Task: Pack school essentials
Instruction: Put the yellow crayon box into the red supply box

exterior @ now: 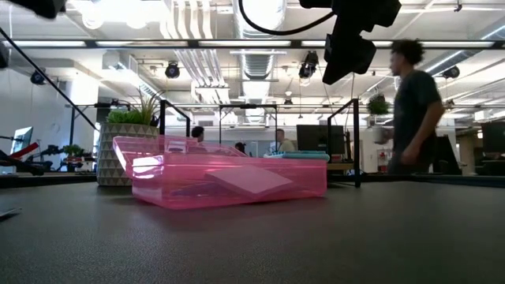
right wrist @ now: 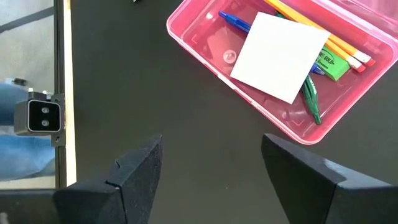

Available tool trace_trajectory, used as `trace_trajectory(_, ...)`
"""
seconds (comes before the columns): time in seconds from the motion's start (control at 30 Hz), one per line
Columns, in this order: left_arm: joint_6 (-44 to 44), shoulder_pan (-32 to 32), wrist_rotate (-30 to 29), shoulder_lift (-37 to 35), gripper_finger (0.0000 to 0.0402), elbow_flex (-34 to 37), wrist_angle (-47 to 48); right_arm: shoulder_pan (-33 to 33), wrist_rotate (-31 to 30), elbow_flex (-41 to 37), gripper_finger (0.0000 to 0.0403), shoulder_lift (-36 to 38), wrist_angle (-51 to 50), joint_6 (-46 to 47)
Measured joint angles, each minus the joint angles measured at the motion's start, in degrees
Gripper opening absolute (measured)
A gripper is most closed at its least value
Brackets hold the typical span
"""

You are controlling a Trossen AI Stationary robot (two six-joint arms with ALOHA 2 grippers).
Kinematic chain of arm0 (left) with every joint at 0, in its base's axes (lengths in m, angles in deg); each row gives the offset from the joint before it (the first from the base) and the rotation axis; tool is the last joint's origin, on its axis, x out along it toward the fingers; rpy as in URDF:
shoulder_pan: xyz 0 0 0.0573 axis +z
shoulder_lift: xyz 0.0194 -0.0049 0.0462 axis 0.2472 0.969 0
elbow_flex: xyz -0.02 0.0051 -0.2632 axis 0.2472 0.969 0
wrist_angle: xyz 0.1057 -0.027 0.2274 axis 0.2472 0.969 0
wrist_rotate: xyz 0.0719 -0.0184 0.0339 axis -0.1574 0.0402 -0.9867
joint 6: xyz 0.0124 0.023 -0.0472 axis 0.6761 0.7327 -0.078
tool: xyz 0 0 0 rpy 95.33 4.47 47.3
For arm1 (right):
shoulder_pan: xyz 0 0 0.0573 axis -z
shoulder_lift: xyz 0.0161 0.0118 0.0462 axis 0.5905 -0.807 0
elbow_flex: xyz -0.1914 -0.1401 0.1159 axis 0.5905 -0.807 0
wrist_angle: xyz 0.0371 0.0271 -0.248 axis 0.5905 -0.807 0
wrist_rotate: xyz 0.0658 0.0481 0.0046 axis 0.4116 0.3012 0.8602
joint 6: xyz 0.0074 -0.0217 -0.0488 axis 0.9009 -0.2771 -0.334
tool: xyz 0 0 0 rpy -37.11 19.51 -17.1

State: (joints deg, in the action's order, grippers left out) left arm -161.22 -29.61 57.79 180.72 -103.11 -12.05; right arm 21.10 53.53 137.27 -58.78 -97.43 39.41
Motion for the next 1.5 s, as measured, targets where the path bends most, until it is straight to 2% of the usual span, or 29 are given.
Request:
trace_trajectory(0.1, 1.4, -0.1, -0.1, 0.0, 0.0391, 2.7, -3.6, 0.0, 0.0, 0.0, 0.0265, 0.0, 0.0, 0.0)
trace_trajectory(0.3, 1.0, -0.5, -4.1, 0.5, 0.039, 5.9, -3.7, 0.0, 0.0, 0.0, 0.0265, 0.0, 0.3, 0.0)
trace_trajectory(0.8, 1.2, -0.5, -4.7, 7.3, 0.0399, 6.2, -6.4, 0.0, 0.0, 0.0, 0.0265, 0.0, 1.0, 0.0)
trace_trajectory(0.9, 1.0, -0.4, -4.7, 7.2, 0.0386, 6.2, -6.4, 0.0, 0.0, 0.0, 0.0265, 0.0, 1.1, 0.0)
trace_trajectory(1.2, 0.9, -0.3, -3.6, 6.5, 0.0306, 3.4, -7.4, 0.0, 0.0, 0.0, 0.0265, 0.0, 1.3, 0.0)
trace_trajectory(1.5, 1.0, 2.4, -7.7, 2.0, 0.0293, -1.6, -0.9, 0.0, 0.0, 0.0, 0.0265, 0.0, 1.3, 0.0)
